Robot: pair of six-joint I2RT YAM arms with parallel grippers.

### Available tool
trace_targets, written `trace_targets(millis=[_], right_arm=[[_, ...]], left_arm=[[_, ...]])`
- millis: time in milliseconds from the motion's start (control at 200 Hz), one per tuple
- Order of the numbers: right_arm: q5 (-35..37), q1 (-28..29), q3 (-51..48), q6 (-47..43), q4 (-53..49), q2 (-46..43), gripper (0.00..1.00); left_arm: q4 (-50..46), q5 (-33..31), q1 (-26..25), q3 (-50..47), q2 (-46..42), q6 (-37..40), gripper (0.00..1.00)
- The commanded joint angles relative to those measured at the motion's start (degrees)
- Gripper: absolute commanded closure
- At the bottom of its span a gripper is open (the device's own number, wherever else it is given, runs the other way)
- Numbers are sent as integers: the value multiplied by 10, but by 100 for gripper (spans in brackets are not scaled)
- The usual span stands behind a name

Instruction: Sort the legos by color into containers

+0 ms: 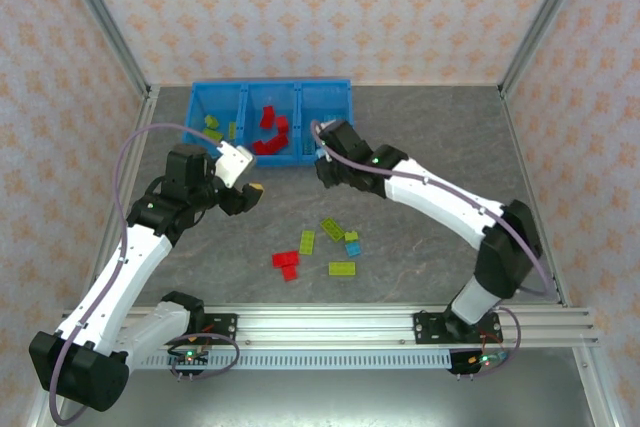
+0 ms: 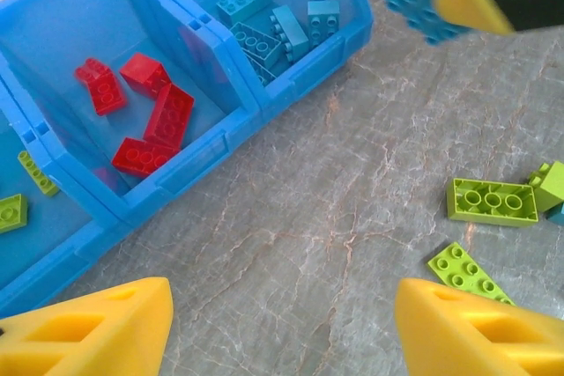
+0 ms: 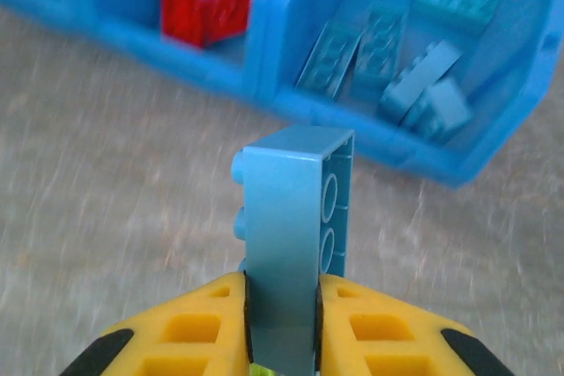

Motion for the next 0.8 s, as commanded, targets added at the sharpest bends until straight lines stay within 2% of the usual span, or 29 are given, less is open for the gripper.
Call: trace_targets(millis=[0,110,210,370,480,596,671,796], right_arm=[[28,-39,77,34,55,89,78],[35,-65,203,35,15,200,78],[41,-84,280,43,-11,266,76],[38,-96,354,44,-43,312,55],[24,-96,360,37,-42,297,49],[14,-97,360,37,-53,260,51],[10,-96,347,41,-61,217,51],[12,-98,290,51,-68,121,49]], left_arm=[[36,10,-2,-1,2,-45,32],[31,6,-3,10,16,-89,23],[33,-10,-2,13,17,-143,21],[43,-41,-3,-1,12,-259,17],[26,-41,-6,1,30,-309,18],[-8,-65,-23,17,48,-362,28],[-37,-89,-52,30,63,-398,33],[-75,-148,-138,45,98,-440,40]])
